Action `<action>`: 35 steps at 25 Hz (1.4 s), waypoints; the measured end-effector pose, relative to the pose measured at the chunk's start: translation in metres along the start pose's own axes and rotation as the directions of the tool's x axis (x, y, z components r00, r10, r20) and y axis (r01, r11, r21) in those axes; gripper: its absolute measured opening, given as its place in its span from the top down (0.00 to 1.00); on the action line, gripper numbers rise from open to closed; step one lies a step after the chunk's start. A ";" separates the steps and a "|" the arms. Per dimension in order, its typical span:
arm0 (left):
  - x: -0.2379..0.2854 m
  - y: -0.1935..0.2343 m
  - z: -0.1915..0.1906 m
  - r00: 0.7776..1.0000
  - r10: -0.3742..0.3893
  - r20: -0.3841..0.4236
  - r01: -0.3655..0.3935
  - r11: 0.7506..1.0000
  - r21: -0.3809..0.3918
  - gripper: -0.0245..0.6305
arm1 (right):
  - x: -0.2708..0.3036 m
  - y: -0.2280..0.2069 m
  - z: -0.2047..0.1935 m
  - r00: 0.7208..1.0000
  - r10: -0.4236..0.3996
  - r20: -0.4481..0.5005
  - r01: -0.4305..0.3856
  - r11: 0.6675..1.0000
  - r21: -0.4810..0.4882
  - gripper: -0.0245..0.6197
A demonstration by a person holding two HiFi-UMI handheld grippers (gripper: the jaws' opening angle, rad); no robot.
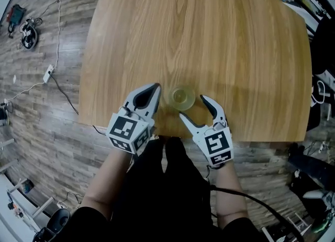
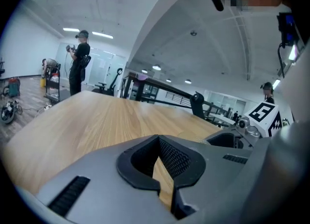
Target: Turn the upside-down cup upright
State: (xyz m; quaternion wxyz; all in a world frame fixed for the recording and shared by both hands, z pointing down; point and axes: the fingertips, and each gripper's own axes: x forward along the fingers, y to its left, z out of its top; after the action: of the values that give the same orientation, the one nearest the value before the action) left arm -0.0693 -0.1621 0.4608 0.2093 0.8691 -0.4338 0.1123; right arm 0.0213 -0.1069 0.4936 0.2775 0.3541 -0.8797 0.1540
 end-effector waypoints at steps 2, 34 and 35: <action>-0.018 -0.011 0.015 1.000 0.007 0.031 -0.007 1.000 0.022 0.95 | -0.027 -0.004 0.013 0.998 -0.042 0.039 0.041 0.999 0.017 0.45; -0.133 -0.180 0.155 0.960 -0.012 0.278 -0.033 0.987 0.157 0.95 | -0.211 0.065 0.178 0.883 -0.208 0.421 0.213 0.976 0.035 0.94; -0.132 -0.181 0.155 0.960 -0.010 0.278 -0.036 0.987 0.158 0.95 | -0.212 0.064 0.177 0.882 -0.208 0.423 0.214 0.976 0.033 0.94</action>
State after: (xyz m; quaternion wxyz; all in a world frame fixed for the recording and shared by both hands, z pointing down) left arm -0.0011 -0.0430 0.2257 0.0744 0.8875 -0.4540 0.0253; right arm 0.0353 -0.0302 0.2211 0.0975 0.4707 -0.8762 0.0359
